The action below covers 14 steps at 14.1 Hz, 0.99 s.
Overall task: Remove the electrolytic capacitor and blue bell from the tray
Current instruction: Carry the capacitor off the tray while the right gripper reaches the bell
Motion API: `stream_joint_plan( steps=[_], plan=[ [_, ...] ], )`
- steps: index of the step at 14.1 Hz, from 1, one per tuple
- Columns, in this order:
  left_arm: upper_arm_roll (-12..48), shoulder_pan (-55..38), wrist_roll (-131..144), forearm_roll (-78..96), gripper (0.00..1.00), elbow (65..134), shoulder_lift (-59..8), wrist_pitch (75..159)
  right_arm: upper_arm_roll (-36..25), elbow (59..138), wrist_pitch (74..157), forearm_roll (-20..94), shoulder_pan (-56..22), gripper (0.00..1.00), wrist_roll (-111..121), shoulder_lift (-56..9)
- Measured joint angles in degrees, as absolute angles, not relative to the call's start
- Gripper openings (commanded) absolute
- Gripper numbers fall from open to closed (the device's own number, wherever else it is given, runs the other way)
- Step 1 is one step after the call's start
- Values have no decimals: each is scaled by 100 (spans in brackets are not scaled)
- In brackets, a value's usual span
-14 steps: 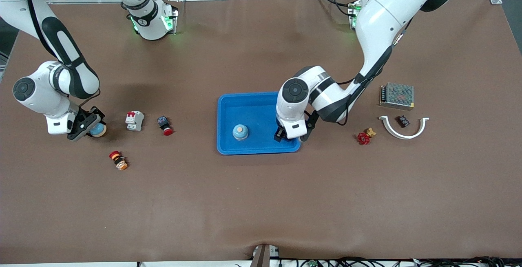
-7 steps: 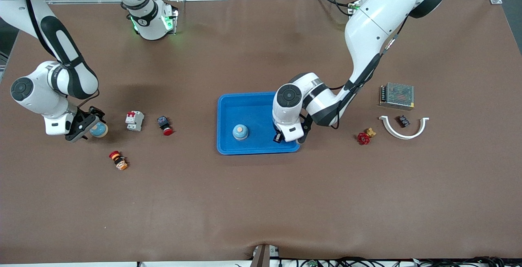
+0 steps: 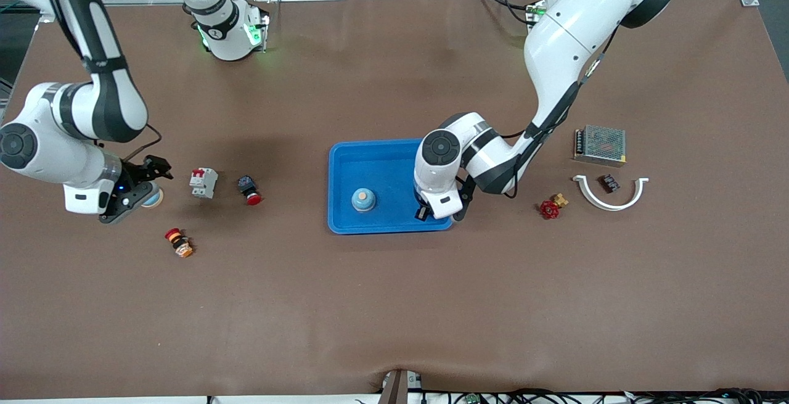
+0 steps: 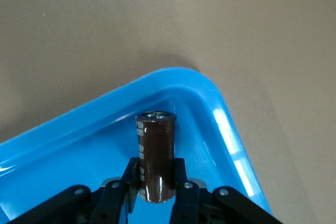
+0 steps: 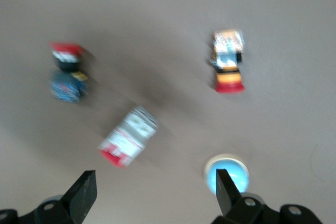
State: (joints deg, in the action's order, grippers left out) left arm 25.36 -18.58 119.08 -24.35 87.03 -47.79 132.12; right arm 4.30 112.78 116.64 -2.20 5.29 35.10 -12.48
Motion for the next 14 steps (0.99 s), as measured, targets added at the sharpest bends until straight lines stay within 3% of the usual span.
stream_joint_plan(
  steps=[3,7,14],
  plan=[
    [2538,-1814,11571,-2435,0,8639,-4531,13033,451,10589,11076,-207,-351,100,1820,-1222],
    [2543,-1614,10658,-2431,0,8603,-3930,12283,455,10436,11097,-205,-1367,100,-141,-1272],
    [2542,-664,8278,-1983,0,8609,-3285,11540,448,10402,12065,-203,-2455,100,-2606,-1743]
  ],
)
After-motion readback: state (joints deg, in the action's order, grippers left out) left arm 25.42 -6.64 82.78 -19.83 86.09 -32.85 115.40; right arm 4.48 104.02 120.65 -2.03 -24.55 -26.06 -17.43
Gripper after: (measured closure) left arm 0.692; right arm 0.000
